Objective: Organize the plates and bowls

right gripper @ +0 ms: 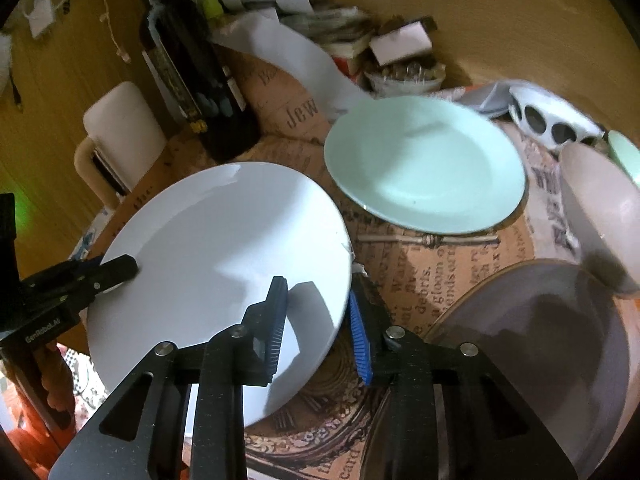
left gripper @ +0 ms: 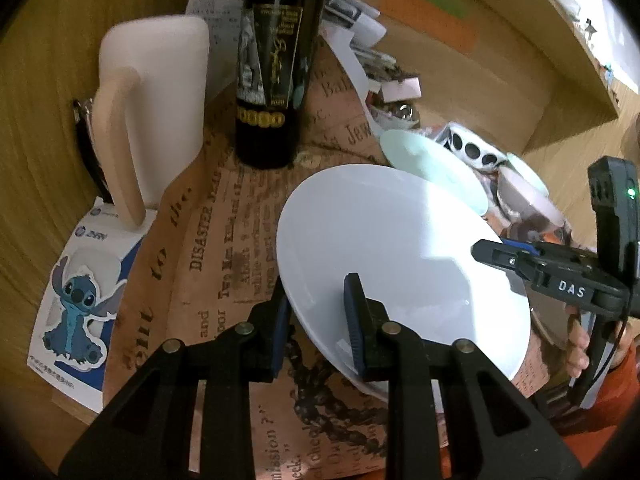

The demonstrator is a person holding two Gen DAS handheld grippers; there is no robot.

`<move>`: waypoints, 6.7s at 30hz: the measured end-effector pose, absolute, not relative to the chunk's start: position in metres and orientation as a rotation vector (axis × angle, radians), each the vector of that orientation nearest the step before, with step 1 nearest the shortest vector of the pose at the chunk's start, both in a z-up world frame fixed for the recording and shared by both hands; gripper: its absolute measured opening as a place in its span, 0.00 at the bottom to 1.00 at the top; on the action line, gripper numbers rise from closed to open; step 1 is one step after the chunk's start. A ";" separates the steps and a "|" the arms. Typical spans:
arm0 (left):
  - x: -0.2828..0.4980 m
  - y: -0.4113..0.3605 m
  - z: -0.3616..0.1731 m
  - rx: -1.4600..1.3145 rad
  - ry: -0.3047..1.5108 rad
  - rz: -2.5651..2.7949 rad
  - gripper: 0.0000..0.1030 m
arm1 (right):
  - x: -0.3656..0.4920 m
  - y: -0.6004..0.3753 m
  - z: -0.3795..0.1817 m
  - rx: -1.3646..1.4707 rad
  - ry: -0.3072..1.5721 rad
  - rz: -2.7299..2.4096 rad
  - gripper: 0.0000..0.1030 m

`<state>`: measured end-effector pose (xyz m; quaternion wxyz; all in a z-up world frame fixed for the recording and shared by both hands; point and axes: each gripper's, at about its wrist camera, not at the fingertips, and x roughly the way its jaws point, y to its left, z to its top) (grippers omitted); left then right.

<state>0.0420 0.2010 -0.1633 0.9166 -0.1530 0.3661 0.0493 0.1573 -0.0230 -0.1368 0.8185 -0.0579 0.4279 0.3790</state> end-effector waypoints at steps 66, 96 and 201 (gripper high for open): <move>0.109 0.013 -0.164 -0.130 0.834 -0.195 0.26 | 0.138 -0.229 -0.146 0.146 0.848 0.511 0.27; 0.126 0.003 -0.178 -0.094 0.868 -0.230 0.39 | 0.139 -0.228 -0.147 0.090 0.832 0.505 0.26; 0.246 0.162 -0.175 -0.214 0.947 0.025 0.22 | 0.336 -0.012 -0.153 -0.349 1.153 0.784 0.26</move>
